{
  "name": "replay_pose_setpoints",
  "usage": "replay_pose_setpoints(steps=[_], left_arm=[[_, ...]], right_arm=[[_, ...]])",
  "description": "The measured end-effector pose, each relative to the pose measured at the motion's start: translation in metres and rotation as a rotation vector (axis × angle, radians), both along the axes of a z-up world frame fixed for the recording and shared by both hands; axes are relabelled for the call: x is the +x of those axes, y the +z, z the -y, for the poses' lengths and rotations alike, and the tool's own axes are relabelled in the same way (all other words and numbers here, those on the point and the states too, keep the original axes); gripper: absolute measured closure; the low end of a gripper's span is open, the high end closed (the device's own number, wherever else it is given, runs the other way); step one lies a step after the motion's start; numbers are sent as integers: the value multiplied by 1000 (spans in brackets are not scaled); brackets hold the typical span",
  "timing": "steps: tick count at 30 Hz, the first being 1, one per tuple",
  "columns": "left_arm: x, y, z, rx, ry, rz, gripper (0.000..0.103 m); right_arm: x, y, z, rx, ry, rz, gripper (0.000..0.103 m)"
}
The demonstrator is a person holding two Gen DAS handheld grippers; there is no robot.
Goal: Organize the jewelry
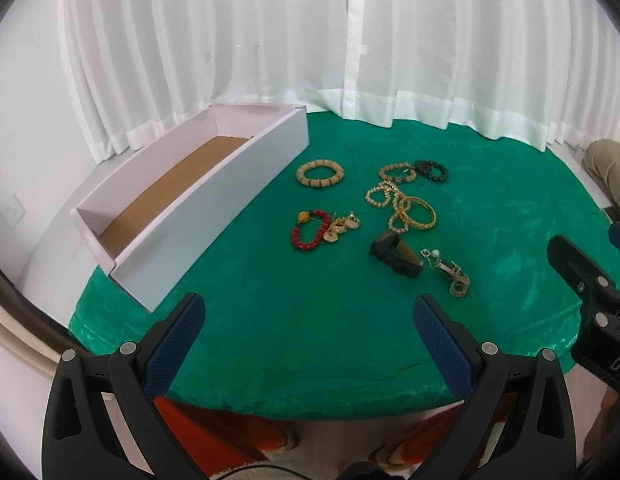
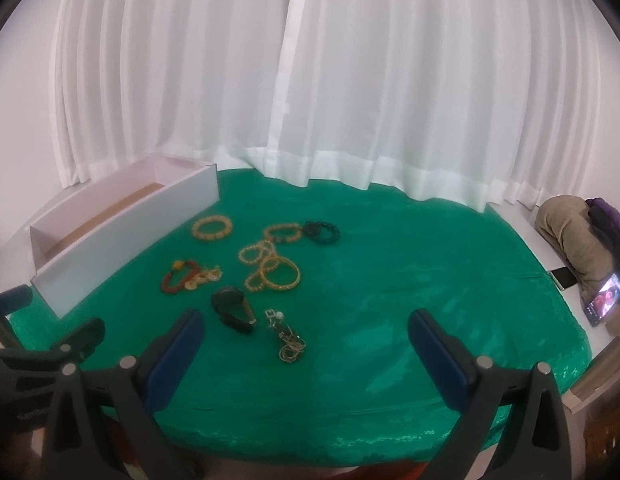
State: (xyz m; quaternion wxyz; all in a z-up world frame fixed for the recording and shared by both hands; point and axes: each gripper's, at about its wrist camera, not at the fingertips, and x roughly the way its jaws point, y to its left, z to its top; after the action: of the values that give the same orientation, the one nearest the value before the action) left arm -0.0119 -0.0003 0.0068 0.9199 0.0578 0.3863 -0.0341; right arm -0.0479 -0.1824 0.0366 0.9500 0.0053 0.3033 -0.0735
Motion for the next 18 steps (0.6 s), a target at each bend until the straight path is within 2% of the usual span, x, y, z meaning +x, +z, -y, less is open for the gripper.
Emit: replay_pose_setpoints(steps=[6,13,18], left_arm=[[3,-4,-4,-13,-5,-25,0],[10,-9,-20,-37,24,-40,0],[13,-14,-18,-39,9,-63,0]], right_arm=[[-2,3,9,63,20,30,0],[5,-7,21,152,39,18,0],[9,-12,16,100,35,-13,0]])
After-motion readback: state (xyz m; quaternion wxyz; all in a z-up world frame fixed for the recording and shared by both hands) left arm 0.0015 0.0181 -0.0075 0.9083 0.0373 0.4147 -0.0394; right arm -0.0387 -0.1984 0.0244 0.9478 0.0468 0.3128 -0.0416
